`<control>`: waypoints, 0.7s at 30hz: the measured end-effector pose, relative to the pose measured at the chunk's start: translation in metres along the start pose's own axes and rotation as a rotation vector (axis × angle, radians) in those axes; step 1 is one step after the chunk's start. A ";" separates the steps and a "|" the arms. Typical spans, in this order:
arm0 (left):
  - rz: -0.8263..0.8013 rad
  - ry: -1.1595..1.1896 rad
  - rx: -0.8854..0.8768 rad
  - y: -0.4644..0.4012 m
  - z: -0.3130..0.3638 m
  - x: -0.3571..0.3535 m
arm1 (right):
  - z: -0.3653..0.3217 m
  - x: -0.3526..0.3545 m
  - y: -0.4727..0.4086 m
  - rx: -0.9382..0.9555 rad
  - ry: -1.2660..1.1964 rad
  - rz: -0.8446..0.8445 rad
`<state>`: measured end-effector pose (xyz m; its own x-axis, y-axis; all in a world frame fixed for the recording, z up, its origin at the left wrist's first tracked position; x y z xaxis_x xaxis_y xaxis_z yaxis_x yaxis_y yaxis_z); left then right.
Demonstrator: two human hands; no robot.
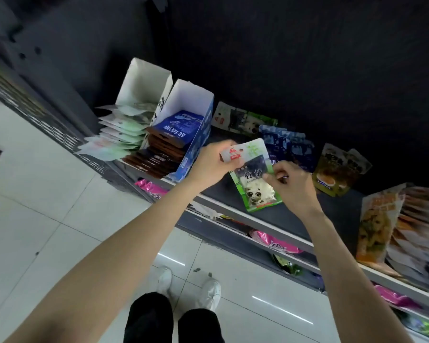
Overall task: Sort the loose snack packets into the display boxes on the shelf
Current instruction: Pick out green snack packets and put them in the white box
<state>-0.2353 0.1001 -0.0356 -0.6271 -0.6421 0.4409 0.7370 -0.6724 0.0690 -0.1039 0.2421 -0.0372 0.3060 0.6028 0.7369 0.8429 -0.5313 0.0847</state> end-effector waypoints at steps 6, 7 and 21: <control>0.017 -0.218 -0.316 0.068 0.076 0.068 | -0.097 0.034 0.050 0.317 0.068 0.072; 0.055 -0.279 -0.361 0.076 0.084 0.082 | -0.115 0.036 0.056 0.383 0.123 0.088; 0.133 -0.707 -0.384 0.055 0.019 0.238 | -0.246 0.017 0.019 0.163 -0.268 0.471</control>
<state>-0.3391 -0.0826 0.0903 -0.1385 -0.4275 0.8933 0.5756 -0.7688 -0.2787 -0.1916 0.0960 0.1417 0.7495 0.4641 0.4722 0.6389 -0.6938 -0.3323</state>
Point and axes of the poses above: each hand's wrist, its own y-axis away from the middle knuckle, its own x-axis out of the back of the hand, z = x × y, the point moved 4 cm from there along -y, towards the middle knuckle, and after that the axes turned 1 degree about y, right-handed, at the moved point
